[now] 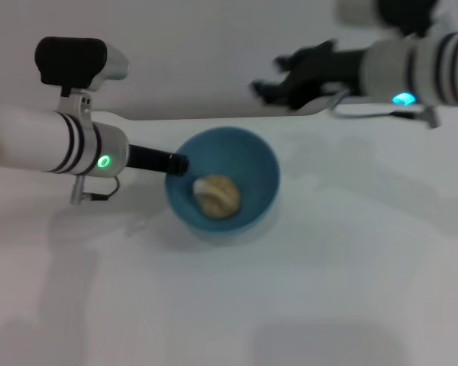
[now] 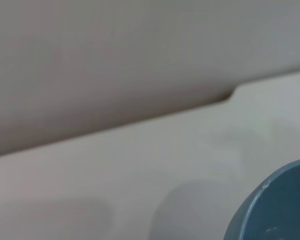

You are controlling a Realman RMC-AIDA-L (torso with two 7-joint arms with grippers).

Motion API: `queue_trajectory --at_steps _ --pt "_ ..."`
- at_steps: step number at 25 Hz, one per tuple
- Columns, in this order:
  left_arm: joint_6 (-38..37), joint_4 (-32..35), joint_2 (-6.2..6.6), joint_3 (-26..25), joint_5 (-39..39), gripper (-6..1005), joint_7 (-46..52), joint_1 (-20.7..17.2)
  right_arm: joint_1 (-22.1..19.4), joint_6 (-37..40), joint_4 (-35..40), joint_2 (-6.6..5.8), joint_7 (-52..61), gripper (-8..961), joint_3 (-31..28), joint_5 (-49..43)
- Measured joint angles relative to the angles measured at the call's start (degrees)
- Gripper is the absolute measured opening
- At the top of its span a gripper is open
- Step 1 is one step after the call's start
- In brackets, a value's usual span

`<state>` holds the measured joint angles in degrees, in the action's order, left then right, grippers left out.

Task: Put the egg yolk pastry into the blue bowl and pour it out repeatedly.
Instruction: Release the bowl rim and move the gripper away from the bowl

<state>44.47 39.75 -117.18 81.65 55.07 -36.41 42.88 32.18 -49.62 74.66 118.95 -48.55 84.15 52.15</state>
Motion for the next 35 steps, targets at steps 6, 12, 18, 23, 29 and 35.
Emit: queue_trajectory --at_steps 6,12,18,23,29,35 --pt "10.43 5.87 -0.35 -4.63 -13.23 16 4.22 -0.67 -4.18 1.53 -1.11 0.03 -0.31 504 -8.98 -0.04" --pt "15.01 8.51 -0.64 -3.66 -14.91 24 4.75 -1.16 -6.89 5.33 -6.02 0.05 -0.5 504 -10.34 0.28" --pt "16.39 8.08 -0.82 -1.34 -14.5 29 5.03 -0.85 -7.3 6.38 -7.83 0.05 -0.52 504 -10.01 0.51" --pt "16.42 7.36 -0.87 0.04 -15.09 33 7.81 -0.84 -7.1 6.46 -7.84 0.05 -0.51 504 -9.84 0.54" --pt "16.2 6.98 -0.89 0.3 -14.98 82 7.86 -1.35 -7.11 6.47 -7.51 0.05 -0.42 504 -9.84 0.57" --pt "16.34 8.39 -0.85 -0.22 -14.64 313 7.88 -1.66 -7.29 6.47 -7.46 0.05 -0.28 504 -9.8 0.58"
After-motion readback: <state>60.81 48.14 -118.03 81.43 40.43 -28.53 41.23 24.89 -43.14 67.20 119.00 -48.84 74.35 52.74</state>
